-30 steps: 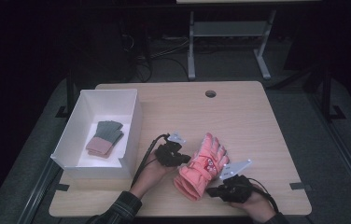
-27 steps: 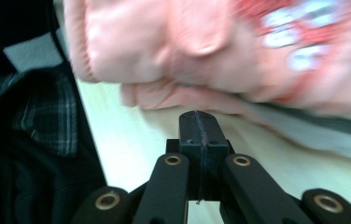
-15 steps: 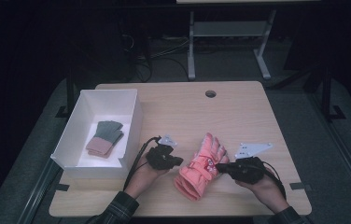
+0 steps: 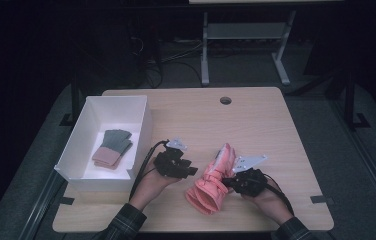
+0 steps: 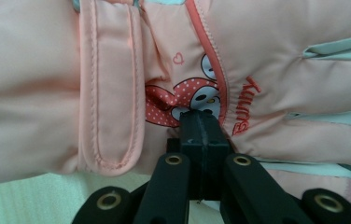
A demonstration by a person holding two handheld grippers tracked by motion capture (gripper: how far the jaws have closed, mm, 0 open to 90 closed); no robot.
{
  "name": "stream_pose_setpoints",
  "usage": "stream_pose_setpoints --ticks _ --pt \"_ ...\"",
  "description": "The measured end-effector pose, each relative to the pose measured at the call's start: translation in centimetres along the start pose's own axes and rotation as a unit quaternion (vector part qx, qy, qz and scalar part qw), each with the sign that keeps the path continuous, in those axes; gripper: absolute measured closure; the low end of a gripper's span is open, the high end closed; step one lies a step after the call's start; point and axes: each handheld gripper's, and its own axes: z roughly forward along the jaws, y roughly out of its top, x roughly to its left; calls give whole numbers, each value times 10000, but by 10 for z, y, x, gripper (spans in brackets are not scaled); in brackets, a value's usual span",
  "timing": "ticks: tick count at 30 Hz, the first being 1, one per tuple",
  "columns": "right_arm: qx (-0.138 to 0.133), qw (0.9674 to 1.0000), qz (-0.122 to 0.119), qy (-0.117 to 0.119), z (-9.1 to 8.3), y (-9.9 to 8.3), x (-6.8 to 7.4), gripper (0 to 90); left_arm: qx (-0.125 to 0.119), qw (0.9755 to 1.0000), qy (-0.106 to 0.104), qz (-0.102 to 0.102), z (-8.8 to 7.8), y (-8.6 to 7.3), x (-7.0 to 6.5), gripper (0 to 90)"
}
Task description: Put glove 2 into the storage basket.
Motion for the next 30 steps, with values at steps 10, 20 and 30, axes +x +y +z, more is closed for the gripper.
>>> stream_pose_setpoints --ticks 10,20,30 --pt "42 10000 29 -7 3 -1 0 900 -123 9984 -532 170 9 29 -17 269" --pt "31 10000 7 -43 4 -2 1 900 226 9952 -950 -97 48 29 -17 227" --pt "58 9999 -84 -101 5 -3 2 900 470 9891 -1301 -497 64 17 -6 199"
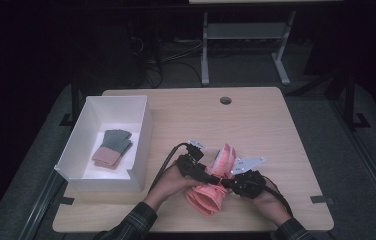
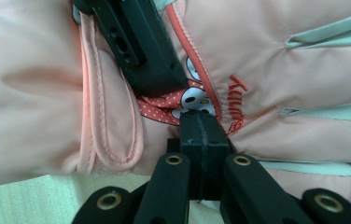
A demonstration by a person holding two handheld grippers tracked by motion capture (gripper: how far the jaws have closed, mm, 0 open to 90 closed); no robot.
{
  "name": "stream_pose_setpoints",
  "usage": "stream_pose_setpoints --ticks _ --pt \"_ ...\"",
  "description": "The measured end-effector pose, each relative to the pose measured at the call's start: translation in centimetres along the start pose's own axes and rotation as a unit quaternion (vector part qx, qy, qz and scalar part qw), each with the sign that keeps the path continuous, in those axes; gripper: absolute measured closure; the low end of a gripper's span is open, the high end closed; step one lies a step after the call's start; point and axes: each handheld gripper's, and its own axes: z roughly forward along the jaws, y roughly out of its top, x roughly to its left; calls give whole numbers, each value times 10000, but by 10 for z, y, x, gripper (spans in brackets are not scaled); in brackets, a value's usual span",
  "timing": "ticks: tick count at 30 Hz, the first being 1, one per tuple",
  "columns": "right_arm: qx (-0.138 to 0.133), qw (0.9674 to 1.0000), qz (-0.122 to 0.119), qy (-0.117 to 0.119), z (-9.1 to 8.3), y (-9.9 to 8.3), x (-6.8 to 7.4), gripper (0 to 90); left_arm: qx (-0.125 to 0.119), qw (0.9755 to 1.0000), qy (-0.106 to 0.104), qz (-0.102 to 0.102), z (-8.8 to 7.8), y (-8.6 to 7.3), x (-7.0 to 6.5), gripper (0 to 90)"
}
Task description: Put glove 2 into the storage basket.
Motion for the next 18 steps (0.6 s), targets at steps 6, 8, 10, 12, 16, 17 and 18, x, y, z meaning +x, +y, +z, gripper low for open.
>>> stream_pose_setpoints --ticks 6,8,10,12,16,17,18 --pt "-24 10000 -49 -13 -2 -1 0 900 76 9999 -130 -36 4 -1 5 194" --pt "-30 10000 -47 -31 -7 -2 -1 900 95 9999 -105 -25 4 -2 5 194" --pt "-48 10000 -30 -77 -12 -3 -1 900 100 9999 -129 -39 4 -2 6 194" --pt "-52 9999 -9 -121 -17 -4 -2 900 116 9997 -185 -71 5 -2 8 195" --pt "107 9999 45 -88 -10 -10 -5 900 179 9994 -300 -24 8 -1 6 232" --pt "108 9999 52 -81 -8 -10 -5 900 189 9993 -322 -43 9 -1 5 250" --pt "123 9999 49 -77 -7 -9 -6 900 198 9992 -341 -42 9 -1 5 255"
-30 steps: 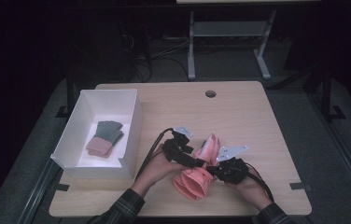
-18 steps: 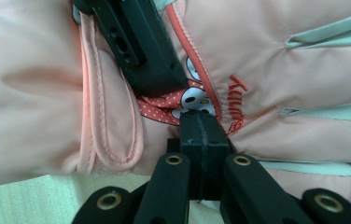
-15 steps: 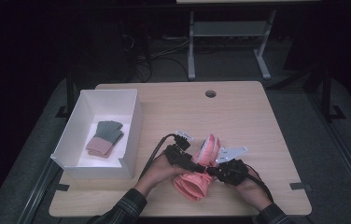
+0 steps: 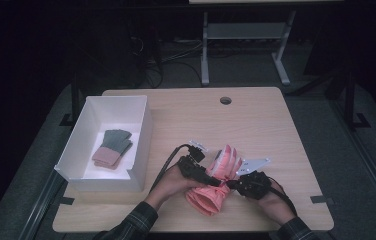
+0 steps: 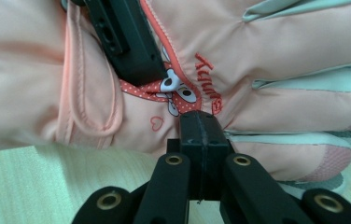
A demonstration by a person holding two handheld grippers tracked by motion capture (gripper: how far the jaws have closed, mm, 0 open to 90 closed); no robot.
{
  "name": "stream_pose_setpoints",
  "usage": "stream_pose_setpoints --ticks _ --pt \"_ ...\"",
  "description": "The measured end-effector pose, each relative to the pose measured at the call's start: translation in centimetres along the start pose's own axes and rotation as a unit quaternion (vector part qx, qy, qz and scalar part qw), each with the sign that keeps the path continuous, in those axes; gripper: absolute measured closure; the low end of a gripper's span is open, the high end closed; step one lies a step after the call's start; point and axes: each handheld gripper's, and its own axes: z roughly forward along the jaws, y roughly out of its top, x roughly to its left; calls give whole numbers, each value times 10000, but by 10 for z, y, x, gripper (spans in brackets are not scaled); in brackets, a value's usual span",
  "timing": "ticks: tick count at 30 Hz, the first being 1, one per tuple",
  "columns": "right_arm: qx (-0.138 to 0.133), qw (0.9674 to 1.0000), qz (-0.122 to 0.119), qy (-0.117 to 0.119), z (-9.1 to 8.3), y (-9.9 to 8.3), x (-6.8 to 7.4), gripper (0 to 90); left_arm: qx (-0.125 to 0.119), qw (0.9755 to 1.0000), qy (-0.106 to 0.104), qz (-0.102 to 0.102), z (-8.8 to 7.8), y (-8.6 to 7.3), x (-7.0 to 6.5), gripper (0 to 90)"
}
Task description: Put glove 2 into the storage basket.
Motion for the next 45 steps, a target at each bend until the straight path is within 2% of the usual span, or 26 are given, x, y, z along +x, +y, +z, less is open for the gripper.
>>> stream_pose_setpoints --ticks 6,7,8,9,10,15,16,17,18,19,21,22,24,26,28,32,34,38,42,45 --pt "-15 10000 21 -23 3 0 1 900 94 9997 -196 -53 2 2 2 316" --pt "-5 10000 0 -10 3 0 0 900 103 9995 -269 -103 2 2 3 337" --pt "-2 10000 2 -16 3 0 0 900 126 9993 -309 -138 1 2 5 394" --pt "-2 10000 2 -16 3 0 0 900 103 9992 -356 -176 1 1 6 394" --pt "-28 10000 -1 -5 3 0 0 900 85 9989 -405 -208 0 1 7 459" --pt "-70 10000 28 34 1 -1 -1 900 52 9988 -443 -195 -4 1 6 543" --pt "-108 9999 46 75 0 -2 -2 885 19 9988 -452 -199 -4 1 6 558" --pt "-151 9998 78 122 -3 -2 -3 822 -3 9987 -460 -223 -5 1 6 567" --pt "-254 9994 82 202 -10 -2 -2 709 -21 9986 -485 -228 -6 1 6 577" --pt "-254 9994 82 202 -10 -2 -2 709 -34 9984 -505 -262 -7 1 6 577" --pt "-330 9992 129 187 -19 -4 0 636 -57 9984 -513 -250 -10 1 5 586" --pt "-330 9992 129 187 -19 -4 0 636 -62 9983 -519 -249 -11 2 4 586" --pt "-440 9988 130 170 -25 -6 0 594 -86 9985 -487 -225 -13 2 1 590" --pt "-557 9979 299 131 -34 -9 -2 517 -116 9989 -415 -187 -15 3 -2 593" --pt "-603 9977 291 97 -36 -11 -4 498 -144 9992 -349 -151 -19 3 -4 595" --pt "-746 9962 443 6 -45 -17 -6 400 -308 9989 -300 -194 -25 5 -7 597" --pt "-773 9955 540 -77 -48 -22 -9 340 -320 9993 -158 -142 -31 6 -11 597" --pt "-804 9933 826 -81 -51 -29 -16 248 -365 9992 -70 -120 -41 10 -17 597" --pt "-820 9920 941 -163 -52 -34 -19 188 -322 9994 137 -41 -55 19 -25 595" --pt "-820 9917 951 -279 -50 -36 -20 147 -336 9991 250 -69 -66 24 -31 594"
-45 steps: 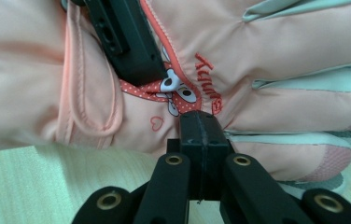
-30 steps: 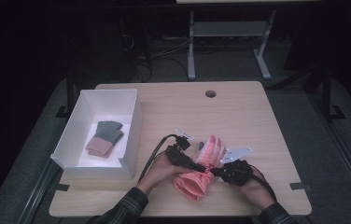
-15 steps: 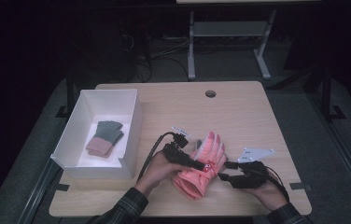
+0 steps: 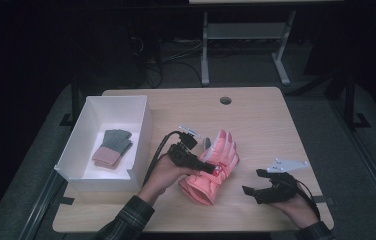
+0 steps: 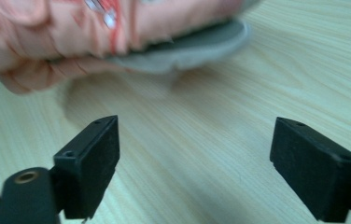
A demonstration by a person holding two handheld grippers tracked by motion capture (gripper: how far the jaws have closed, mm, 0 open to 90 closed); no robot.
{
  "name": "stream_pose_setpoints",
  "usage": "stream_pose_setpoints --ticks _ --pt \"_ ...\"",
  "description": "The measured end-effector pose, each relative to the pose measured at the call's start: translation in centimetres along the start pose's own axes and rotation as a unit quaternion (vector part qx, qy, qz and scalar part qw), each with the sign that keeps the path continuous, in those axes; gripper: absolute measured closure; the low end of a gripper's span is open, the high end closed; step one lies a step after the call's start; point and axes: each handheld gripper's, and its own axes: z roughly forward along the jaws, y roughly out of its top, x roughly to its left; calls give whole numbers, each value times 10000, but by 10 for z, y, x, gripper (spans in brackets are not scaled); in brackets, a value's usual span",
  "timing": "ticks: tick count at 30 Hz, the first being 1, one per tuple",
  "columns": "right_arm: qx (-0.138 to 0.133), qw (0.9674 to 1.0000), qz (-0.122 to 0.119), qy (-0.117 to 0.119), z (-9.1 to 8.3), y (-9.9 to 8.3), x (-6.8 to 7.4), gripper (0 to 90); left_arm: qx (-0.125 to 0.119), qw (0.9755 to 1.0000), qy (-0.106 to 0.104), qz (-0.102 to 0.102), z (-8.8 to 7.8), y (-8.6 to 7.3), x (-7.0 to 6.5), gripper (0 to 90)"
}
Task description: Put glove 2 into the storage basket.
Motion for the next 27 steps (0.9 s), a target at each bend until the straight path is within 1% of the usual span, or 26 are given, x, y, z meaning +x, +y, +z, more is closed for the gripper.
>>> stream_pose_setpoints --ticks 4,5,9,11,13,14,17,18,23,25,26,27 --pt "-23 10000 12 -81 1 -1 -1 133 -49 9999 91 54 -17 8 -8 593" --pt "-49 10000 1 -81 2 -2 -1 130 -62 9998 152 86 -22 10 -10 593" --pt "0 9999 11 -111 5 -3 -2 124 -121 9994 271 169 -41 16 -16 592" --pt "1 9999 54 -122 6 -4 -1 118 -171 9992 315 185 -52 20 -17 592" --pt "5 9999 48 -139 6 -4 -2 106 -176 9988 406 227 -65 24 -17 592" --pt "8 9999 66 -138 7 -4 -2 97 -203 9986 437 218 -69 25 -17 591" --pt "1 9999 83 -149 8 -5 -3 79 -266 9979 549 209 -89 30 -17 591" --pt "27 9998 84 -153 8 -5 -4 79 -271 9976 591 229 -93 31 -17 591" --pt "24 9998 77 -173 10 -6 -6 56 -459 9959 767 167 -125 34 -15 590" --pt "62 9998 81 -171 11 -7 -6 33 -546 9948 854 133 -140 34 -13 590" --pt "83 9997 99 -189 12 -8 -6 30 -595 9943 875 84 -144 34 -12 589" --pt "81 9997 78 -201 12 -8 -6 29 -649 9934 943 73 -153 34 -10 589"
